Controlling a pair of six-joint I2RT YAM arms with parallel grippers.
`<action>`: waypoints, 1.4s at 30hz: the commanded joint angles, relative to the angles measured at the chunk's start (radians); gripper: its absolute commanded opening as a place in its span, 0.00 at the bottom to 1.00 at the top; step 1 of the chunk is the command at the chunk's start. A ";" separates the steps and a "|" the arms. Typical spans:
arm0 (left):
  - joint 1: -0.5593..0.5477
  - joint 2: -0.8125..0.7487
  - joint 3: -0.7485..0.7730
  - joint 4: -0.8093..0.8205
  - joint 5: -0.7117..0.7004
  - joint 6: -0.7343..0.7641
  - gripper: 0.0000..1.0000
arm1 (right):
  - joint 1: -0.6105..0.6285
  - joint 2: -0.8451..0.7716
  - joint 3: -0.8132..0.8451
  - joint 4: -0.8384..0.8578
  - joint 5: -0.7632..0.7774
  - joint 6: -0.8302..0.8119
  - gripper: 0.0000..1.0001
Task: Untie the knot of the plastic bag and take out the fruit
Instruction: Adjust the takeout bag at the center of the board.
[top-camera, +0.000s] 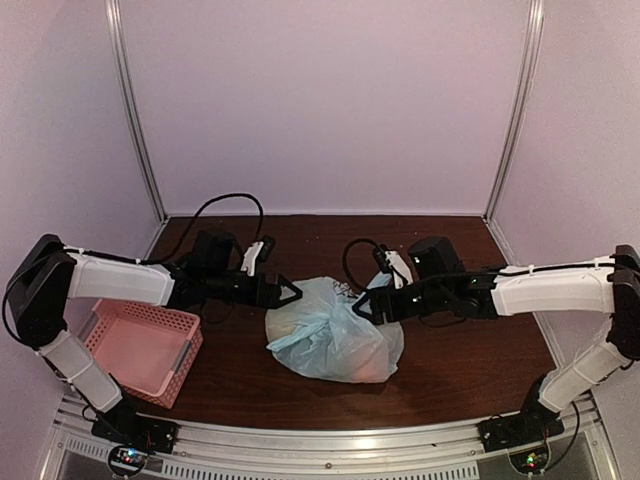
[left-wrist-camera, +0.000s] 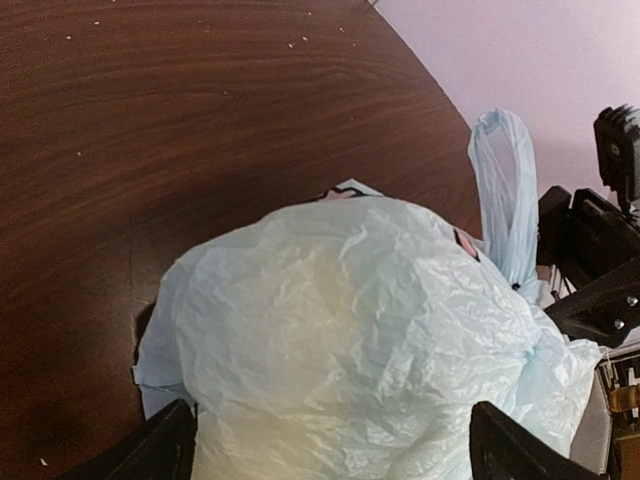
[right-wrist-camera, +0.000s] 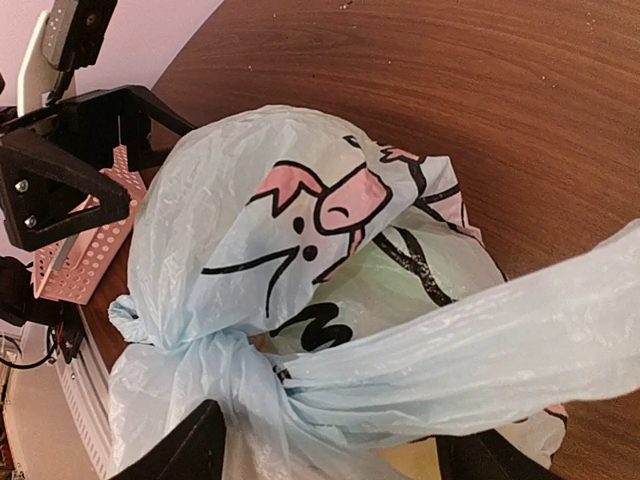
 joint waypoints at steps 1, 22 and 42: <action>-0.036 -0.002 -0.022 0.095 0.070 0.010 0.96 | -0.005 0.059 0.041 0.076 -0.028 0.009 0.71; -0.149 -0.452 -0.184 -0.227 -0.123 -0.048 0.97 | -0.004 0.225 0.252 0.080 -0.039 -0.107 0.75; -0.130 -0.026 0.374 -0.623 -0.046 0.519 0.97 | 0.058 -0.101 0.110 -0.077 0.052 -0.134 0.86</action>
